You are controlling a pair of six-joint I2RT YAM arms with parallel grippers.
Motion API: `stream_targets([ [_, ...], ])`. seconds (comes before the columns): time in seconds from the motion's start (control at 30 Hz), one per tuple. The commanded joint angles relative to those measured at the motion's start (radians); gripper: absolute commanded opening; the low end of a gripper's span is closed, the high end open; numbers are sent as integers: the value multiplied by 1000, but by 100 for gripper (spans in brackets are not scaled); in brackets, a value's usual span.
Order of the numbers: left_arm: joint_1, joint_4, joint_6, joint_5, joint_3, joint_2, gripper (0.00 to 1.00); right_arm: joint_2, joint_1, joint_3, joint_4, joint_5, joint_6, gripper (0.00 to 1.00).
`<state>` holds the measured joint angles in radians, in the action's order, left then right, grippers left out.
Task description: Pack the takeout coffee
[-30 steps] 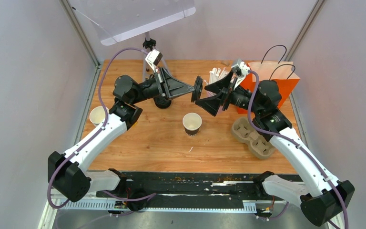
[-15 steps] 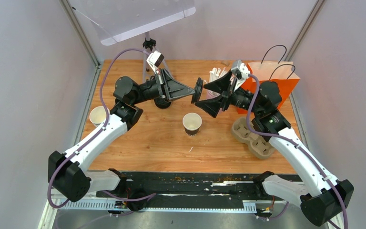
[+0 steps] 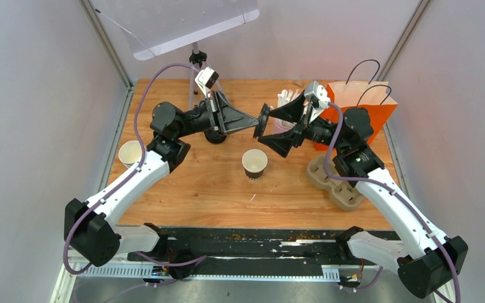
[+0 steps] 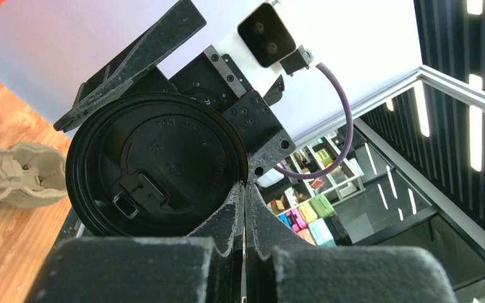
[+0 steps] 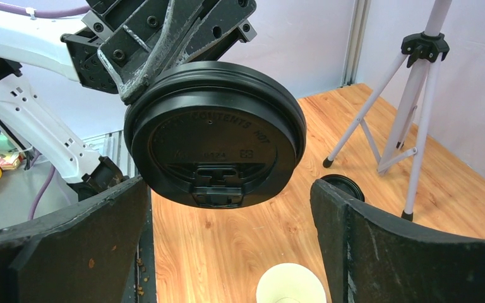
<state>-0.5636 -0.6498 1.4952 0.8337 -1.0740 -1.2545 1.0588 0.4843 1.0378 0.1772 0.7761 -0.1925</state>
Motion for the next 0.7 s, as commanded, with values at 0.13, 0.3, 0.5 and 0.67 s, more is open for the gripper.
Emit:
stream_targets([
  [0.13,-8,-57,8,19,-1,-6,0,-20,8,3,10,-13,49,92],
  [0.3,-8,-57,12,11,-1,-7,0,-31,11,-5,11,-5,48,85],
  [0.5,-8,-55,13,9,-4,-9,0,-44,12,-11,9,-10,50,77],
  [0.67,-8,-43,6,7,-4,-7,0,-50,12,-13,-15,-15,56,74],
])
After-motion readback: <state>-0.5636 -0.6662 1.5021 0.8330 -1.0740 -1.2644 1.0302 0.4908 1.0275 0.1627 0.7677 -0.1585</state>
